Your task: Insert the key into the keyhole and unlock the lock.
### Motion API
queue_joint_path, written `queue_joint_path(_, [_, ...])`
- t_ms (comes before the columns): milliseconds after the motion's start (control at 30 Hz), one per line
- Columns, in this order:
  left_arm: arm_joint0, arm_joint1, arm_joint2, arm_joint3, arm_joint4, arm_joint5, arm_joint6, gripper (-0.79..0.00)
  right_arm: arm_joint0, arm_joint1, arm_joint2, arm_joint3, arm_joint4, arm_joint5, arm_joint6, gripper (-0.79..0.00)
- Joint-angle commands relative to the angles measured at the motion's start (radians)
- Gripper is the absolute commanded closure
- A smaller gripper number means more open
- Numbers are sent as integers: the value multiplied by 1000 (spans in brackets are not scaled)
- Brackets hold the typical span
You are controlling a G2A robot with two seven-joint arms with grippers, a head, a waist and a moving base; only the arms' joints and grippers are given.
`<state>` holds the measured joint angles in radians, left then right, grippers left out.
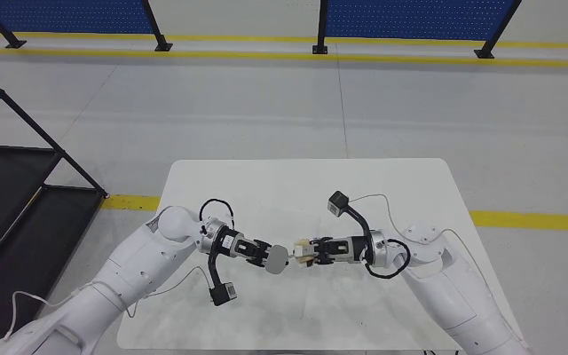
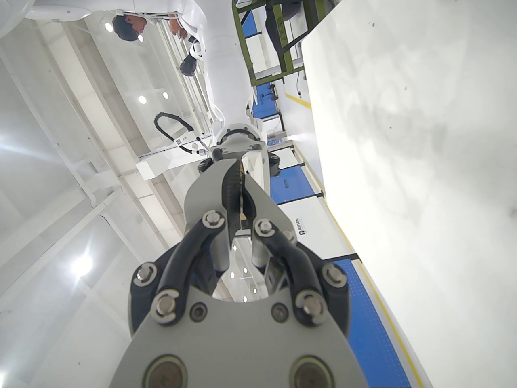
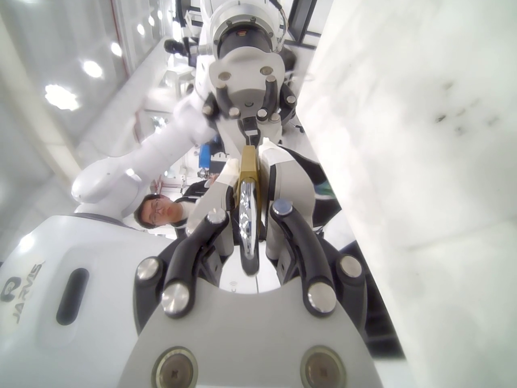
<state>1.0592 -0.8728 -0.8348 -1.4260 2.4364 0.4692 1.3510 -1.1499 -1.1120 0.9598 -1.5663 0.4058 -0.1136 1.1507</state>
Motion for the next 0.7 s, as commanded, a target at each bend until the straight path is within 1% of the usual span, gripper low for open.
queue_joint_path(0, [0,0,1,0,0,1,-1,0,-1,0,0,0,-1,0,-4,0])
queue_joint_path(667, [-6,-1,8,14,-1,12,-12,0,0,-2,-8,2,-8,4,-34,0])
